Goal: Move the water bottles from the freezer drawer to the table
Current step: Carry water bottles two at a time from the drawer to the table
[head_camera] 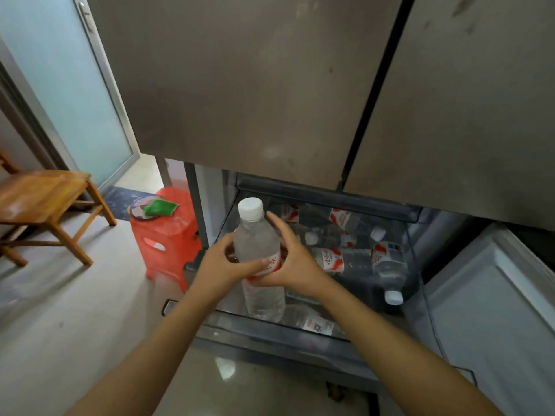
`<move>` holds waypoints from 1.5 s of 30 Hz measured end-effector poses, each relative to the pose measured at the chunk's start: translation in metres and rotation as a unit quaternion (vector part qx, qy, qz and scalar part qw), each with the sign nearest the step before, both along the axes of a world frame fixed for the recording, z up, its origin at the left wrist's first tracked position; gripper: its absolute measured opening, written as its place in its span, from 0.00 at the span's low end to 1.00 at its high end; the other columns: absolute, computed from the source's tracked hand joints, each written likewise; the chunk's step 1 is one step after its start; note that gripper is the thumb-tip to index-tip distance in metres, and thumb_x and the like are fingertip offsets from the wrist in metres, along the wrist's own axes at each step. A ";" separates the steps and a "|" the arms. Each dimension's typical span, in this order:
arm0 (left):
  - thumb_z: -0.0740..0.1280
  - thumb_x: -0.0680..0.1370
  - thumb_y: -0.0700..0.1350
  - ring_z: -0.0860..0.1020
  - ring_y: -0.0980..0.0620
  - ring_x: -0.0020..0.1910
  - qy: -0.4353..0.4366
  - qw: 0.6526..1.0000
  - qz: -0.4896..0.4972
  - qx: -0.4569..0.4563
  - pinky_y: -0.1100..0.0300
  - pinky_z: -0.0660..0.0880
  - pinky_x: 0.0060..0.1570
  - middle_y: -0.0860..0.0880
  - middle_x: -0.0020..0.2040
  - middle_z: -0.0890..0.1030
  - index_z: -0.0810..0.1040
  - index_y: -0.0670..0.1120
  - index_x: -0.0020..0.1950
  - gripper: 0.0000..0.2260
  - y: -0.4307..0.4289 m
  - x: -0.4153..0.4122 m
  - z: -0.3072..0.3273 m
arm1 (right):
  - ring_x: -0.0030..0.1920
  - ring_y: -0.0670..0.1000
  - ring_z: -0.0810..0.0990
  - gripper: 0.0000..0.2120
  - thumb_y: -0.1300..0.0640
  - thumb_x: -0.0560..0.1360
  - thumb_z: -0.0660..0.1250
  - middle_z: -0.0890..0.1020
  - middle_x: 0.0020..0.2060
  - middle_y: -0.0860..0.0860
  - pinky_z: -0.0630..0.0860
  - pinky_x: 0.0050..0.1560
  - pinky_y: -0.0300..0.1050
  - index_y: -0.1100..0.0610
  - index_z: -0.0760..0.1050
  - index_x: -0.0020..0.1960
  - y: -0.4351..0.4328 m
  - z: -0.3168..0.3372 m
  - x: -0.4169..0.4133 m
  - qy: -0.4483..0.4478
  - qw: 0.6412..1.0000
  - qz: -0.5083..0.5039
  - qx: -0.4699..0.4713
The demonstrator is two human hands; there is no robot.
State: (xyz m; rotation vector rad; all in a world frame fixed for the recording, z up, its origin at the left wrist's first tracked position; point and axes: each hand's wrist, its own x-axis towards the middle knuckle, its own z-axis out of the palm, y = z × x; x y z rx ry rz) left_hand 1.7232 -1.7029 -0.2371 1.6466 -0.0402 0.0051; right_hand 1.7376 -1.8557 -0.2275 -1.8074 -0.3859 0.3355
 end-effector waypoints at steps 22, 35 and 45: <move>0.80 0.60 0.42 0.74 0.63 0.46 -0.033 0.988 0.135 0.072 0.72 0.68 0.40 0.58 0.47 0.76 0.70 0.50 0.53 0.27 0.022 -0.019 -0.029 | 0.63 0.60 0.71 0.22 0.47 0.79 0.53 0.71 0.64 0.60 0.68 0.63 0.53 0.61 0.67 0.65 -0.013 -0.078 -0.003 0.030 0.770 0.150 -0.619; 0.78 0.63 0.43 0.75 0.50 0.50 0.003 0.992 0.098 0.082 0.63 0.71 0.45 0.49 0.52 0.76 0.68 0.49 0.54 0.25 0.025 -0.013 -0.027 | 0.49 0.47 0.77 0.31 0.56 0.66 0.73 0.76 0.50 0.45 0.75 0.45 0.39 0.47 0.63 0.64 -0.055 -0.025 -0.020 0.027 0.909 -0.081 -0.408; 0.77 0.64 0.44 0.74 0.51 0.52 0.011 0.996 0.045 0.079 0.58 0.74 0.48 0.51 0.53 0.73 0.66 0.51 0.55 0.26 0.027 -0.014 -0.024 | 0.54 0.46 0.70 0.32 0.65 0.65 0.75 0.71 0.51 0.44 0.69 0.53 0.41 0.54 0.65 0.64 -0.051 -0.010 -0.059 -0.022 0.917 -0.370 -0.146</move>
